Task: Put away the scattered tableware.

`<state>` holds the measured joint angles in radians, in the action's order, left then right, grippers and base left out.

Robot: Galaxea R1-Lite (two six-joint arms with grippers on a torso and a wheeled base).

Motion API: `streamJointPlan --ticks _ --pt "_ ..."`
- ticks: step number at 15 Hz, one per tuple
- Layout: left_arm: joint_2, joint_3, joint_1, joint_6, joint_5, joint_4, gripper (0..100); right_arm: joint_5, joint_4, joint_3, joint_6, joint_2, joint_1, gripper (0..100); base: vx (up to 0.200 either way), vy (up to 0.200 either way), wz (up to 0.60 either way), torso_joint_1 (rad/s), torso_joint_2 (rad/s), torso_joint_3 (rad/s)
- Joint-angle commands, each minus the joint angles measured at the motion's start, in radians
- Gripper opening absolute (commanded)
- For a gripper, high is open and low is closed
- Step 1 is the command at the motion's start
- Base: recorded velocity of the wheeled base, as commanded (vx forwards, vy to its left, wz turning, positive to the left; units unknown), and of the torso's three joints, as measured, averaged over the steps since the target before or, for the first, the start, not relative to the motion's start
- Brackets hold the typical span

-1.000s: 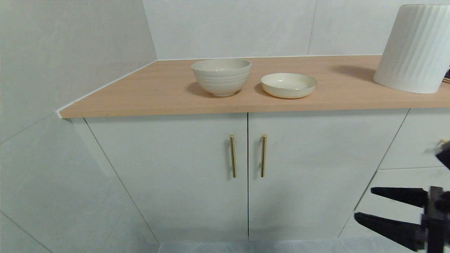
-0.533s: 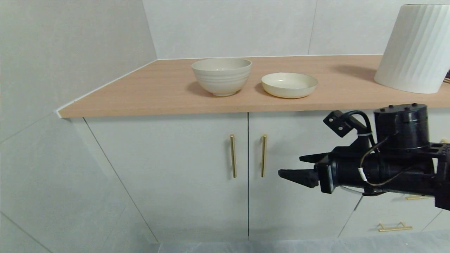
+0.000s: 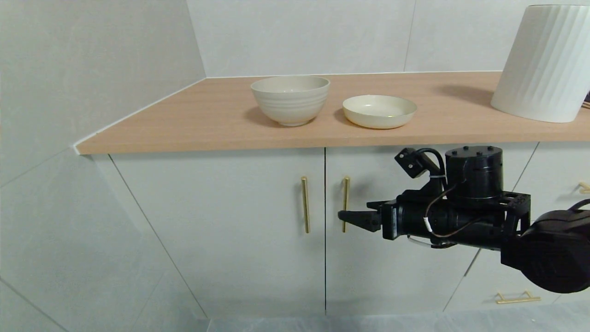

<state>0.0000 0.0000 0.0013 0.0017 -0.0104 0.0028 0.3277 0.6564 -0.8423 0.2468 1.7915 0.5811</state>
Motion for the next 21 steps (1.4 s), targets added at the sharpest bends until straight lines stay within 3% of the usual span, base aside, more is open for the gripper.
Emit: streamJointPlan --ticks 1,6,15,21 --pt "0.000 0.000 0.000 0.000 0.000 0.000 100 0.001 0.022 0.000 0.019 0.035 0.019 100 0.000 0.000 0.00 0.000 0.00 0.000" --pt "0.000 0.000 0.000 0.000 0.000 0.000 100 -0.006 0.186 0.002 0.071 0.120 0.037 100 0.000 0.000 0.00 0.000 0.00 0.000" --pt "0.000 0.000 0.000 0.000 0.000 0.000 100 -0.058 0.279 -0.004 0.072 0.192 0.037 100 0.000 0.000 0.00 0.000 0.00 0.000" --pt "0.000 0.000 0.000 0.000 0.000 0.000 100 -0.058 0.350 -0.030 0.178 0.226 0.052 100 0.000 0.000 0.00 0.000 0.00 0.000"
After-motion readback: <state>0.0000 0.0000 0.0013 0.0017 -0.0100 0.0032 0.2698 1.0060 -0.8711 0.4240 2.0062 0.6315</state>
